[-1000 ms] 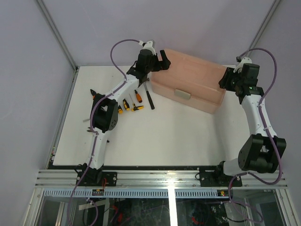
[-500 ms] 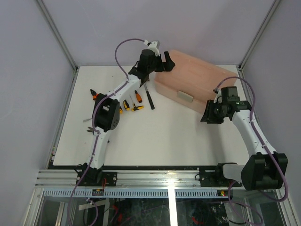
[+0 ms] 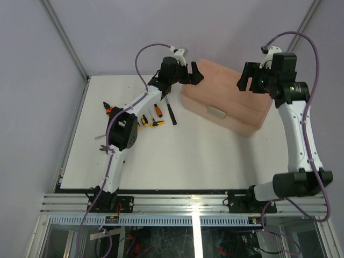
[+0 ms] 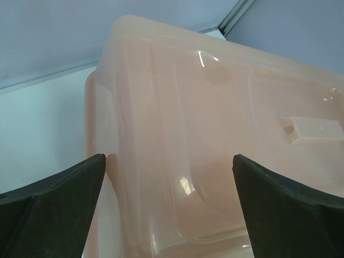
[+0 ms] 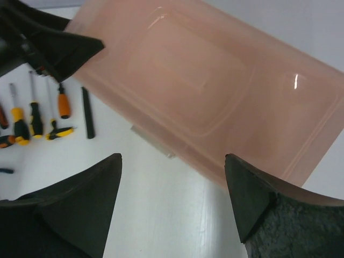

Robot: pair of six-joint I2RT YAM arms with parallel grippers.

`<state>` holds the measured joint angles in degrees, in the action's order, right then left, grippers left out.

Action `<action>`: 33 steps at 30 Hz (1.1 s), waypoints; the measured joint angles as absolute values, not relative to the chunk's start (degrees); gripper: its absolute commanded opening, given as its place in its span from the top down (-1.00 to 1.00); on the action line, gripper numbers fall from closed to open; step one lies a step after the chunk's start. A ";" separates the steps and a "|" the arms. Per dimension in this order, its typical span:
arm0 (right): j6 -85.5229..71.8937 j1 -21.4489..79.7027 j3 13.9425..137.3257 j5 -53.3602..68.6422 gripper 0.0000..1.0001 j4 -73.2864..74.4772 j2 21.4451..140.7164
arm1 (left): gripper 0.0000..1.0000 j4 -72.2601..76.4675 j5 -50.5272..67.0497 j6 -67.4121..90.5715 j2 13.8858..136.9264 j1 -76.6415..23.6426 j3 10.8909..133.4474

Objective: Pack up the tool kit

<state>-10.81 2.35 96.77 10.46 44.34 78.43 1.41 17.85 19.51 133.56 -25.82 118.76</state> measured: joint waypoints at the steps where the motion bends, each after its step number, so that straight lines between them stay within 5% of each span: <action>1: -9.74 2.09 97.34 9.47 -0.71 43.51 80.42 | -1.00 1.43 18.15 19.18 133.56 -25.82 118.76; 13: -5.39 -7.20 119.31 7.46 -0.77 36.03 113.14 | -1.00 3.97 19.55 18.02 132.05 -25.85 115.50; 25: -5.89 -14.22 132.00 11.68 -0.74 32.56 125.73 | -1.00 4.29 19.59 18.02 131.85 -25.82 115.11; 33: -4.84 -18.15 125.99 15.00 -0.67 35.48 127.37 | -1.00 3.70 19.59 18.06 132.05 -25.80 115.70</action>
